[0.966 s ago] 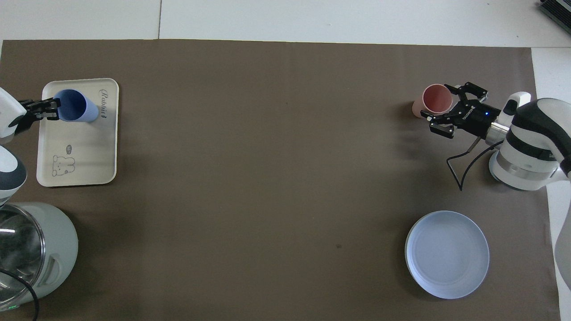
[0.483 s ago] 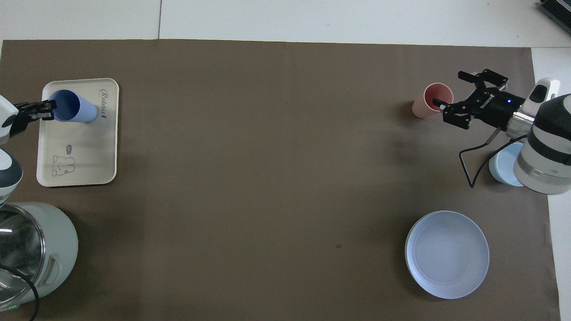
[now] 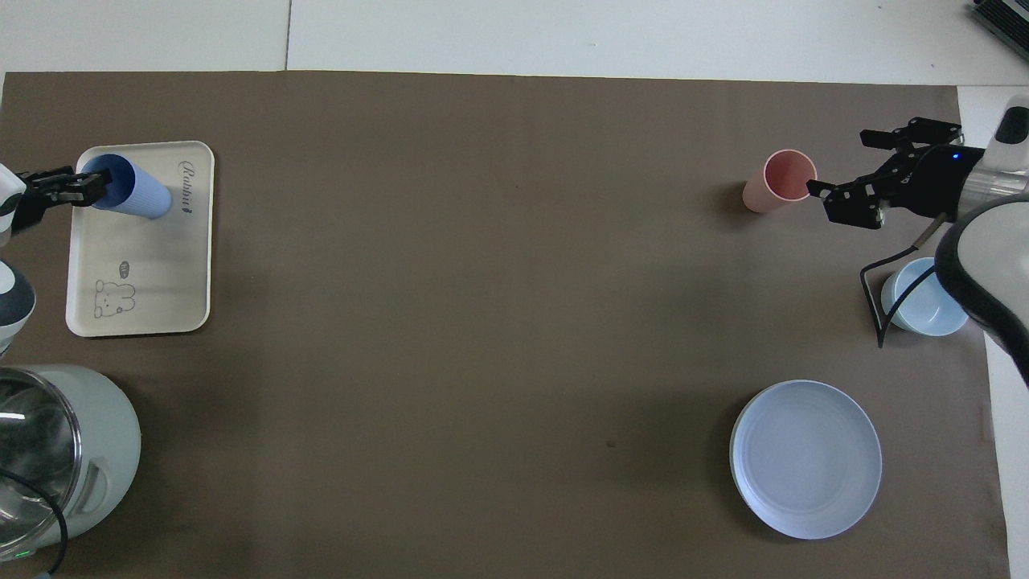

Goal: Place cup on tray

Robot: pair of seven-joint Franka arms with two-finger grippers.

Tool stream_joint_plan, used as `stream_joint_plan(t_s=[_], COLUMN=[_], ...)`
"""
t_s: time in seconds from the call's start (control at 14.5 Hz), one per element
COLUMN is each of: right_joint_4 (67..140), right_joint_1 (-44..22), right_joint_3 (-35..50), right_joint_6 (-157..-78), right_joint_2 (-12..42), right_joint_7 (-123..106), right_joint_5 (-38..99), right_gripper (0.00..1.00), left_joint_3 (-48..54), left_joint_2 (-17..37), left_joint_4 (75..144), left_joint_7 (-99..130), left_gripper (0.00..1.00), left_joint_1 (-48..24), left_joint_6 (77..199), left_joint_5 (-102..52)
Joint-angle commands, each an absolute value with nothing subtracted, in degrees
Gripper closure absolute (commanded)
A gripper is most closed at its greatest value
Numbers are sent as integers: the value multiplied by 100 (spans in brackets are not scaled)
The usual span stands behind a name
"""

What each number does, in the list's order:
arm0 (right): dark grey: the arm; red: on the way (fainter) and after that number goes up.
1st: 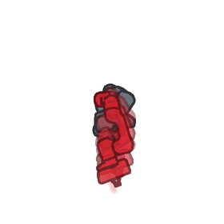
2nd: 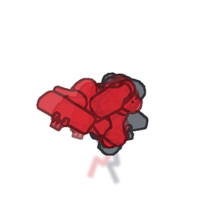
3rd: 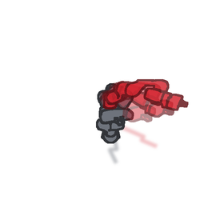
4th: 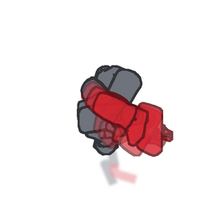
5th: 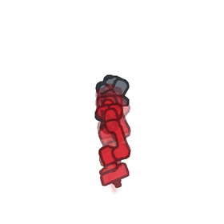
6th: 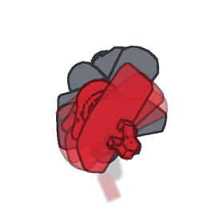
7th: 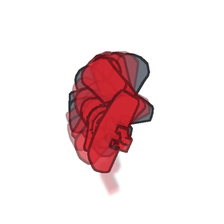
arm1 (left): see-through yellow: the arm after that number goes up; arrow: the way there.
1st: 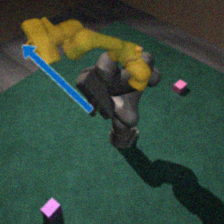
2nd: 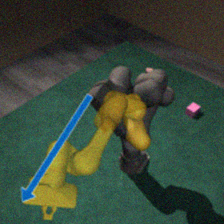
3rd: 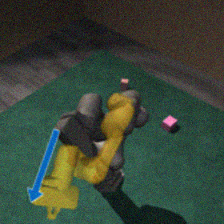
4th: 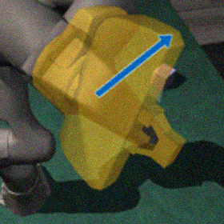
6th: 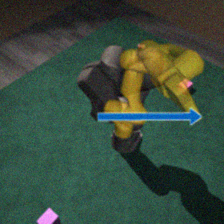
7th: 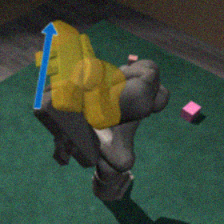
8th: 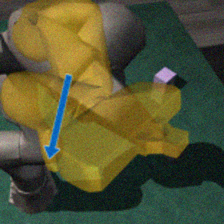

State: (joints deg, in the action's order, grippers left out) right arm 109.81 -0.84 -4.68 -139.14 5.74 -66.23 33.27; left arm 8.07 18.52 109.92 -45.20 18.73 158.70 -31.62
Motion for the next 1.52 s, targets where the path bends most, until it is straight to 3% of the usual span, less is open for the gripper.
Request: stream_joint_plan(t_s=[0.0,0.07,0.34,0.69,0.83,1.03,1.31,1.45], right_joint_4=[11048,11022,10172,8703,8657,8780,8833,8833], right_joint_1=[-491,-657,-1045,-1029,-871,-634,-563,-222], right_joint_3=[-466,-475,-413,-483,-501,-510,-510,-554], right_joint_6=[-13660,-13475,-11721,-9179,-8747,-8693,-8404,-8306], right_joint_2=[238,159,88,61,27,-79,-149,-149], right_joint_7=[-4701,-3963,-1350,410,659,318,369,334], right_joint_5=[1781,1288,-445,-449,-81,-18,-158,-71], right_gripper=[0,0,0,0,0,0,0,0], left_joint_3=[782,774,431,439,466,448,483,466], left_joint_2=[1925,1907,1776,1679,1670,1408,907,756], left_joint_4=[10610,10478,9531,8351,8061,7998,8042,8060], left_joint_7=[-4456,-4369,-3387,-2164,-1620,-1117,-958,-923], left_gripper=[27,18,17,17,17,10,9,3], left_joint_1=[1881,1916,1828,1373,969,441,404,413], left_joint_6=[15217,14822,12435,10164,9591,9387,8834,8763], left_joint_5=[-3234,-3217,-2587,-1137,-591,-177,-62,-44])
